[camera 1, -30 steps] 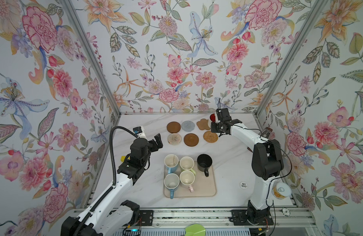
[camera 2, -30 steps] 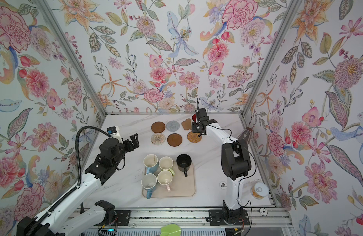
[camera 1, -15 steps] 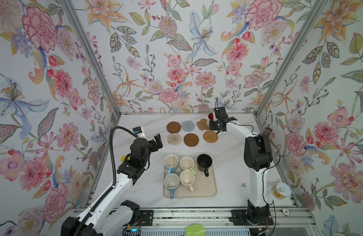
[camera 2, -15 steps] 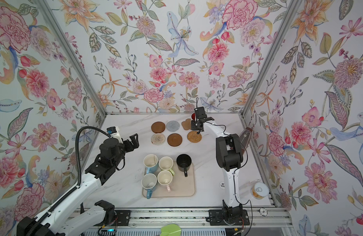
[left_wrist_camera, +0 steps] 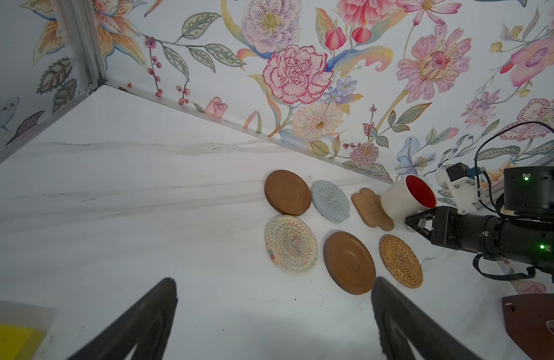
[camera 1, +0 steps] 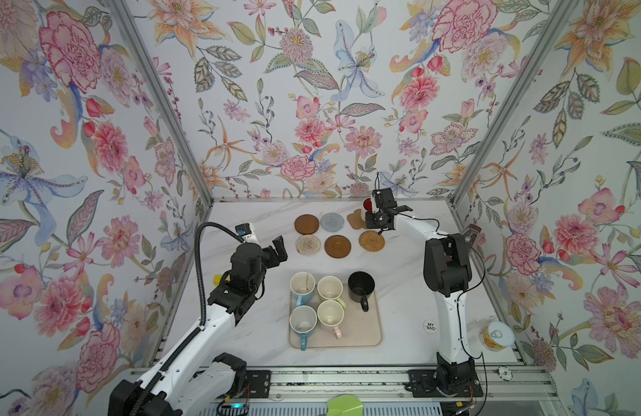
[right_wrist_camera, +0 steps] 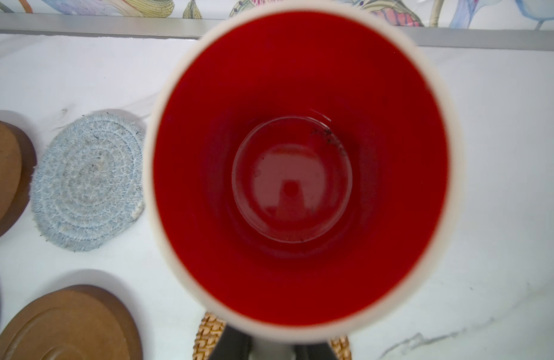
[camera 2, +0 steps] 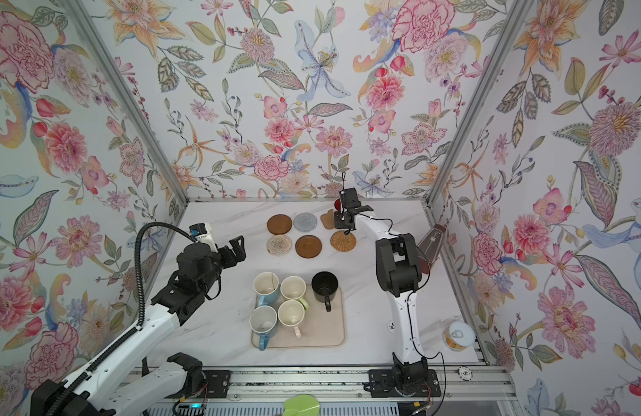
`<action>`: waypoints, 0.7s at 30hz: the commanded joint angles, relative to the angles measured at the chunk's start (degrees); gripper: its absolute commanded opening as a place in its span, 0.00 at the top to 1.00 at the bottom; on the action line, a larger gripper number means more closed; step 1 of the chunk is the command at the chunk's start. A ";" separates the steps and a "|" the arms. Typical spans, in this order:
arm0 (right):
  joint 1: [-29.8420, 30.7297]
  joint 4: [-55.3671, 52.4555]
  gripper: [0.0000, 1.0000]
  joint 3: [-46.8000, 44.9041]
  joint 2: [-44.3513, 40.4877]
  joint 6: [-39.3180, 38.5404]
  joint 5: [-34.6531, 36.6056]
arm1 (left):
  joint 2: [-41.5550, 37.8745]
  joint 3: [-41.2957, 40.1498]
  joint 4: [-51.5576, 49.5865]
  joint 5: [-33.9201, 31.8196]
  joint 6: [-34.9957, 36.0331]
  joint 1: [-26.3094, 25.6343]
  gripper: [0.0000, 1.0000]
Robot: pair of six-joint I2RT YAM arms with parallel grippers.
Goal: Place cups on coasters
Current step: Place the cup on the coaster.
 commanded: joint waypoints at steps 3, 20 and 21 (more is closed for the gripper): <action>0.94 3.94 1.00 3.07 0.50 -1.52 1.01 | 0.62 1.21 0.03 -0.30 -0.13 0.49 0.01; 1.96 4.93 1.00 4.32 1.55 -2.53 1.97 | 1.67 2.10 0.31 -0.12 0.61 0.46 0.01; 1.96 4.88 1.00 4.61 1.76 -2.59 1.98 | 1.69 2.11 0.43 -0.13 0.66 0.40 0.01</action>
